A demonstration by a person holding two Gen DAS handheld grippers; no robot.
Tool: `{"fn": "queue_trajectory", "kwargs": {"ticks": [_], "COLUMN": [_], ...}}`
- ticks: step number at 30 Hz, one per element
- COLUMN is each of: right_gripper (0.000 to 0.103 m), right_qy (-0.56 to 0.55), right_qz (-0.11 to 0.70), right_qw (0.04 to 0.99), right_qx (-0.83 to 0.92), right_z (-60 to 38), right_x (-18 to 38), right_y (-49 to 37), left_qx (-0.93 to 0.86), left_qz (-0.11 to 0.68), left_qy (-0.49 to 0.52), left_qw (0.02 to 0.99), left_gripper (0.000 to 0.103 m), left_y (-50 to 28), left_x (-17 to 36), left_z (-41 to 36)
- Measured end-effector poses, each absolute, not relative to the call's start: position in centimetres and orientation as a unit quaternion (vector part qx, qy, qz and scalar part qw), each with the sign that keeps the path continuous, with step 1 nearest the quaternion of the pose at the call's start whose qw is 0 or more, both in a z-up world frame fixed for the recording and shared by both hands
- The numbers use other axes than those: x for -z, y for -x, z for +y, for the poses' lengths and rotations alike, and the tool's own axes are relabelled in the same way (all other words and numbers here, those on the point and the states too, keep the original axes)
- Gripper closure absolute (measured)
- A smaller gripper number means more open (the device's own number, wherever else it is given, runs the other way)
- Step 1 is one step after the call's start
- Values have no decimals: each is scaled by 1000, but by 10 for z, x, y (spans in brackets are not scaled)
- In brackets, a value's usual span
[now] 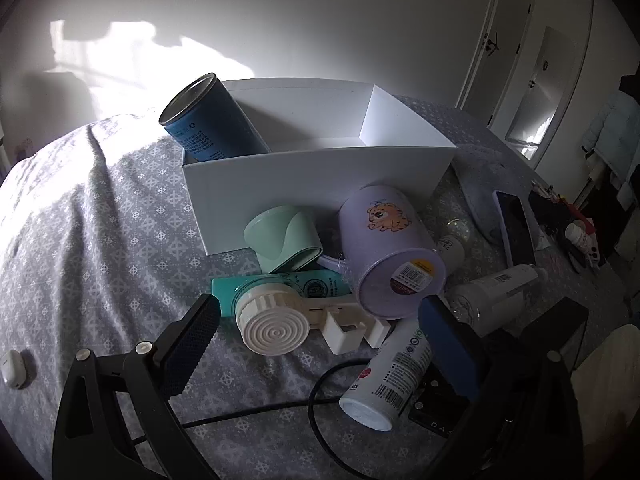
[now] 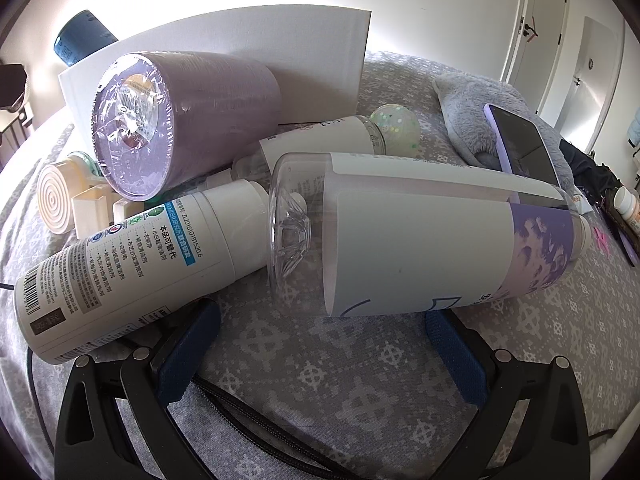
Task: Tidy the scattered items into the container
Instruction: 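Grasp the white spray can with the left tool while the right tool reaches the clear bottle, then lift the white spray can with the left tool and drop it into the white box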
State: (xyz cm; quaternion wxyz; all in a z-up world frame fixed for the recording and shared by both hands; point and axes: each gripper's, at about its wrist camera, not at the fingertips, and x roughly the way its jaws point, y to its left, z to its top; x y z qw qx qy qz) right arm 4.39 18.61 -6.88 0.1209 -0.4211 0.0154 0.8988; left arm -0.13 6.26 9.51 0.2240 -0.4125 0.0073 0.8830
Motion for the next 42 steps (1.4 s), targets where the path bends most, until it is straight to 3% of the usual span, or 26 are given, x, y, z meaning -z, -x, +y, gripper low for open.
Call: {"fn": "queue_trajectory", "kwargs": {"ticks": [12,23,31,36,38,39,42], "right_gripper": [0,0,0,0,0,0,0], "right_qy": [421,440,460,419,420,419,420], "right_qz": [16,16,69,50,48,50,52], "right_qw": [121,89,166,188,192,192,191], "right_qx": [-899,-893,-870,-887,-886,-886,-886], "right_z": [186,197,231,226,227,228,228], "right_x": [69,61,58,63,64,64,64], "right_y": [-44,-57,-99,-104,-103,-103,-96], "left_qx": [-794,-782,-756,-756,-759,-760,-758], "left_qz": [98,90,133,162,173,177,152], "left_qy": [497,506,519,523,516,513,520], "left_qw": [337,354,377,360,358,357,364], "left_gripper": [7,9,25,31,40,56,59], "left_y": [-23,-20,-23,-23,-25,-26,-26], "left_x": [-50,-43,-28,-18,-19,-20,-22], "left_z": [118,129,153,166,168,168,163]}}
